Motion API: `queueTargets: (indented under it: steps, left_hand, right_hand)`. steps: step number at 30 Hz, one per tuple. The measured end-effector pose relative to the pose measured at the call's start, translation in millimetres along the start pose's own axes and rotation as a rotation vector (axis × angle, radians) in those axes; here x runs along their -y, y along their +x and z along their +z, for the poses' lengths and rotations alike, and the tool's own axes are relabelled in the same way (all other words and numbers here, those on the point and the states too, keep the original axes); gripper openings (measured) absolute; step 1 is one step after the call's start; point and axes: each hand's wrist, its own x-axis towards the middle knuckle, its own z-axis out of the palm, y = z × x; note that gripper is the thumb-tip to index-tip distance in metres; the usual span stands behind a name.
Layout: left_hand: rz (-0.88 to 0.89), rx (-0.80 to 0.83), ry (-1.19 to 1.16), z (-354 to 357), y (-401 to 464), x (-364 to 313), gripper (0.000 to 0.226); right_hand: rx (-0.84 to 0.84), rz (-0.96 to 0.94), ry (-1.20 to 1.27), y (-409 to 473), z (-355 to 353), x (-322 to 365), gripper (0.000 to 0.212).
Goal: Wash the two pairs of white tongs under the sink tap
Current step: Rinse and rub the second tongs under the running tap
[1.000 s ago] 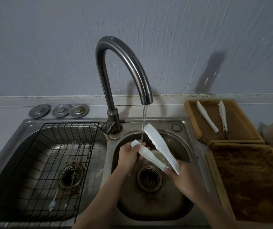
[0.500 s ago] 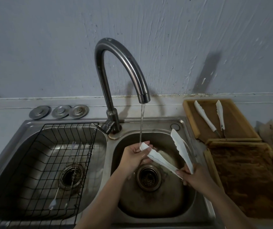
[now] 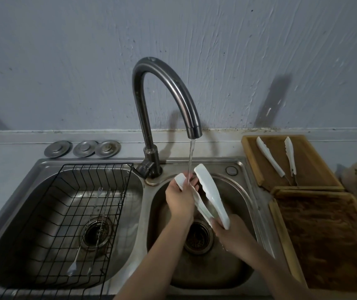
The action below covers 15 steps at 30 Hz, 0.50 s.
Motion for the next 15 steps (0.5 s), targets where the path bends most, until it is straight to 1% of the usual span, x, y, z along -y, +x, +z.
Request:
queueTargets:
  steps: [2, 3, 4, 5, 7, 8, 9, 10, 11, 12, 13, 15]
  left_hand:
    - [-0.054, 0.097, 0.052, -2.5, 2.5, -1.1, 0.031]
    - [-0.087, 0.129, 0.060, -5.7, 2.3, -2.5, 0.034]
    - [-0.118, 0.154, 0.031, -10.1, 2.6, -3.7, 0.029]
    - [-0.158, 0.181, -0.044, -13.4, 1.0, -6.0, 0.024]
    - [-0.251, 0.217, -0.212, -15.6, -0.6, -9.9, 0.038]
    - [-0.257, 0.215, -0.211, -14.6, 0.9, -10.4, 0.043]
    - [-0.218, 0.213, -0.145, -13.0, 1.0, -11.2, 0.042]
    - [-0.155, 0.184, -0.050, -11.5, 0.9, -11.1, 0.039]
    - [-0.104, 0.123, 0.002, -10.3, 0.6, -10.3, 0.035]
    - [-0.081, 0.045, -0.022, -10.8, 1.9, -9.3, 0.030]
    - [-0.085, -0.028, -0.113, -12.0, 1.6, -11.3, 0.025]
    - [-0.137, -0.108, -0.317, -16.2, 4.3, -12.6, 0.014]
  right_hand:
    - [0.014, 0.019, 0.029, -0.4, 1.1, -2.4, 0.022]
    - [0.012, 0.017, 0.011, 0.1, -0.1, -4.6, 0.021]
    - [0.008, 0.015, -0.015, 0.7, -1.8, -5.6, 0.021]
    - [-0.005, 0.001, -0.053, 1.6, -3.0, -5.9, 0.030]
    - [-0.031, -0.042, -0.152, 3.7, -2.3, -6.3, 0.049]
    - [-0.037, -0.058, -0.201, 5.0, -1.0, -6.6, 0.056]
    - [-0.030, -0.065, -0.232, 5.0, 0.7, -6.2, 0.060]
    - [-0.016, -0.071, -0.245, 4.6, 2.1, -5.0, 0.060]
    - [0.001, -0.089, -0.252, 4.4, 3.0, -3.8, 0.052]
    - [0.014, -0.118, -0.272, 4.6, 3.0, -2.0, 0.037]
    - [0.020, -0.155, -0.295, 4.4, 2.1, 0.8, 0.027]
    - [0.026, -0.237, -0.317, 4.0, -0.5, 5.4, 0.024]
